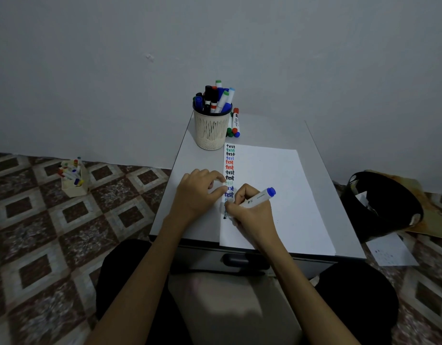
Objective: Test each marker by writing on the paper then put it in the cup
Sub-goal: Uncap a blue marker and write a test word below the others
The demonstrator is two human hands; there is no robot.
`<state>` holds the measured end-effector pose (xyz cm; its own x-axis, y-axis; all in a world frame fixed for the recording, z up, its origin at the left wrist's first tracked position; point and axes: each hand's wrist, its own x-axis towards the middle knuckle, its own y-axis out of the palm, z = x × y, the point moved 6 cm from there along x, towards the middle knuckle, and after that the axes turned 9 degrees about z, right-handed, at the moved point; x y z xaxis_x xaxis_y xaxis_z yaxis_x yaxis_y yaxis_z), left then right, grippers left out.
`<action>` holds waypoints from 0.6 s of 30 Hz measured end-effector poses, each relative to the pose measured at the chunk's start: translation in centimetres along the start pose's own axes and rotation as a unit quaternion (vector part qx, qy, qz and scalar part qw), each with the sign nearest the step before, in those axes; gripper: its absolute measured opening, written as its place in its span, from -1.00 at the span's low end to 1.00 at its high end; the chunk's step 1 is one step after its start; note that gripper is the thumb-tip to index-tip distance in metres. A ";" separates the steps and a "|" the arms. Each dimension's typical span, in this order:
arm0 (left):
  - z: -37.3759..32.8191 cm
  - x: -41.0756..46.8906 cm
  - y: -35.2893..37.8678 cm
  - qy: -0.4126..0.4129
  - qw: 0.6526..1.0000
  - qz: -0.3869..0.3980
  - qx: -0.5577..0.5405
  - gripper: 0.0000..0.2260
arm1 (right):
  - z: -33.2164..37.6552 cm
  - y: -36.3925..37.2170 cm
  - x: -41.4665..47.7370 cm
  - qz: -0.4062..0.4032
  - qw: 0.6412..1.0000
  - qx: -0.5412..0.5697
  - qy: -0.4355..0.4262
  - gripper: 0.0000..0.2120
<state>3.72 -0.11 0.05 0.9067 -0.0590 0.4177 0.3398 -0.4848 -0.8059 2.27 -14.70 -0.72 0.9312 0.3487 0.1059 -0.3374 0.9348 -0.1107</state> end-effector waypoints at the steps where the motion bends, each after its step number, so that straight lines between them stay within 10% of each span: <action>1: 0.0 0.0 0.0 0.000 1.000 -0.001 -0.001 -0.71 | 0.0 0.1 0.0 0.001 1.000 -0.008 -0.001 -0.70; 18: -0.1 -0.1 -0.2 -0.013 1.000 0.005 -0.004 -0.72 | 0.6 0.1 -0.1 0.011 1.000 -0.017 -0.013 -0.75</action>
<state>3.49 -0.14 0.19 0.9162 -0.0403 0.3986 0.3293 -0.4910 -0.8065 2.01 -14.58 -0.15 0.9196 0.3713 0.1282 -0.3525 0.9241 -0.1476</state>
